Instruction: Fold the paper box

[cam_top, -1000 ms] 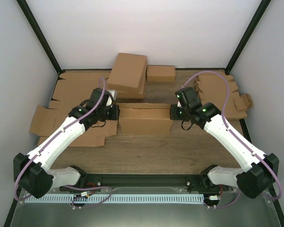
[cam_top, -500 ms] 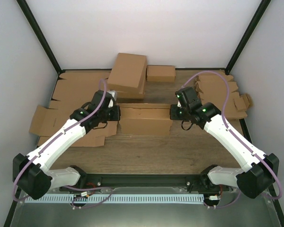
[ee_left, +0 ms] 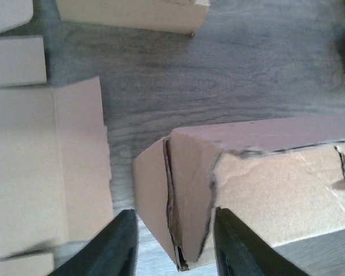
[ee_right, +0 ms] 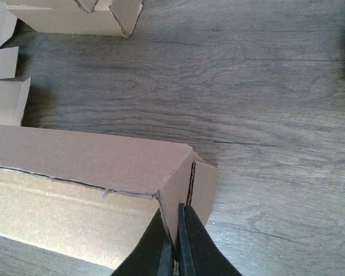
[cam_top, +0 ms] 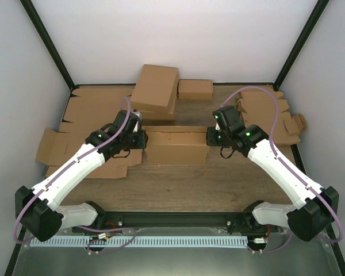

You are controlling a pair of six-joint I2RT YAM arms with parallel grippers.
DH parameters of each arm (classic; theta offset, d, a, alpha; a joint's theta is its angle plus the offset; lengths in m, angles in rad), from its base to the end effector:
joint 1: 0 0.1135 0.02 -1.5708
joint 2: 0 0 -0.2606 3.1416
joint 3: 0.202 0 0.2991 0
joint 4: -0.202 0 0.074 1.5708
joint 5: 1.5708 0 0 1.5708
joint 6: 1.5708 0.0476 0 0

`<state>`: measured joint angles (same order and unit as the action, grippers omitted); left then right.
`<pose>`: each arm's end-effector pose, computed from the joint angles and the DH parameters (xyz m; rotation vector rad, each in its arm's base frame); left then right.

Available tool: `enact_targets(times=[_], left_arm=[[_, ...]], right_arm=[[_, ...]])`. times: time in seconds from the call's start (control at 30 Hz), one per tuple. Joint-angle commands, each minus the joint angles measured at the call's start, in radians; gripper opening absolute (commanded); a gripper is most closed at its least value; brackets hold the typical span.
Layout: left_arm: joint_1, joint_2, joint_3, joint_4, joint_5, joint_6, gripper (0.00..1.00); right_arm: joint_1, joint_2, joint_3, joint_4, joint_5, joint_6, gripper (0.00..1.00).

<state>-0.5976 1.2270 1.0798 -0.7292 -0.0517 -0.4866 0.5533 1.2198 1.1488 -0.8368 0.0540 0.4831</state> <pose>0.2565 -0.1716 0.2818 0.1149 2.4878 -0.4098 0.2581 0.1564 0.3015 -0.0649 2.5142 0.3698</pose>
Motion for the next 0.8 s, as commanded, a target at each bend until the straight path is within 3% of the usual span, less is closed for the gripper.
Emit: enact_targets(times=[0.0,0.13,0.6,0.77], left_arm=[[-0.003,0.007,0.075,-0.054,-0.007,0.024,0.45],[-0.001,-0.001,0.114,-0.061,-0.016,0.032,0.47],[-0.001,0.029,0.128,-0.102,-0.052,0.044,0.06],[-0.002,0.02,0.096,-0.086,-0.028,0.032,0.04]], right_arm=[[0.014,0.015,-0.027,-0.122,-0.03,-0.003,0.02],[0.014,0.013,-0.026,-0.121,-0.028,-0.005,0.02],[0.014,0.004,-0.024,-0.127,-0.028,-0.006,0.02],[0.014,0.003,-0.024,-0.127,-0.025,-0.006,0.02]])
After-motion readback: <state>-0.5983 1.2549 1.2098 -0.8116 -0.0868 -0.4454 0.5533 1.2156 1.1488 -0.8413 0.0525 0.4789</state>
